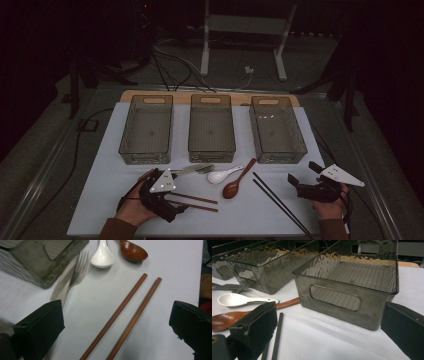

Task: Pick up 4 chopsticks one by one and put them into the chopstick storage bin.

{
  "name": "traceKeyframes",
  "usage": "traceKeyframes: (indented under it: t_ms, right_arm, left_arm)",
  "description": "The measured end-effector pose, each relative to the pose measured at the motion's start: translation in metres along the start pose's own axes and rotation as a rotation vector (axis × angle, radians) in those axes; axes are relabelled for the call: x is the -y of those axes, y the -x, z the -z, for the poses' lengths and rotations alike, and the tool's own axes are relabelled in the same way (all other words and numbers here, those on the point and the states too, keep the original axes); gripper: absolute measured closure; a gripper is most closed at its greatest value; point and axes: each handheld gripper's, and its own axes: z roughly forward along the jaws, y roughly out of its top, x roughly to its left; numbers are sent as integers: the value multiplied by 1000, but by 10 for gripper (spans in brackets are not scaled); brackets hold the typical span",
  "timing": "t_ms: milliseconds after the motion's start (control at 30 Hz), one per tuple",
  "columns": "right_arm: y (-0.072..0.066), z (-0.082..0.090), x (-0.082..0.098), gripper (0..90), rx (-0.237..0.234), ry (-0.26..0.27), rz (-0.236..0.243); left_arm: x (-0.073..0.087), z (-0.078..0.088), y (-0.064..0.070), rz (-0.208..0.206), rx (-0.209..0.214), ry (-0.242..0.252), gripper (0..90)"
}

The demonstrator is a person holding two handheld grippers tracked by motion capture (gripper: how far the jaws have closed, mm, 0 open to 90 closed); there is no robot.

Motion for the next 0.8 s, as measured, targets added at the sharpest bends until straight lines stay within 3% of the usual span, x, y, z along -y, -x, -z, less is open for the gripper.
traceKeyframes:
  t_ms: [200, 400, 433, 500, 533, 567, 733, 800]
  right_arm:
    - [0, 0, 0, 11, -1, -1, 0]
    - [0, -1, 0, 11, -1, -3, 0]
    - [0, -1, 0, 11, -1, -4, 1]
    - [0, -1, 0, 11, -1, -4, 0]
    - [0, -1, 0, 11, -1, -4, 1]
    - [0, -1, 0, 11, -1, -4, 1]
    - [0, -1, 0, 11, 0, -5, -1]
    - [0, -1, 0, 11, 1, -5, -1]
  left_arm:
    - [3, -3, 4, -9, 37, -38, 8]
    - [4, -6, 9, -48, 58, -84, 83]
    - [5, -7, 10, -68, 64, -99, 172]
    - [5, -8, 11, -75, 71, -108, 187]
    - [5, -9, 11, -83, 79, -118, 298]
    - [6, -10, 11, -87, 93, -125, 351]
    - [8, -18, 7, -109, 141, -189, 532]
    - [9, -22, 6, -113, 158, -211, 666]
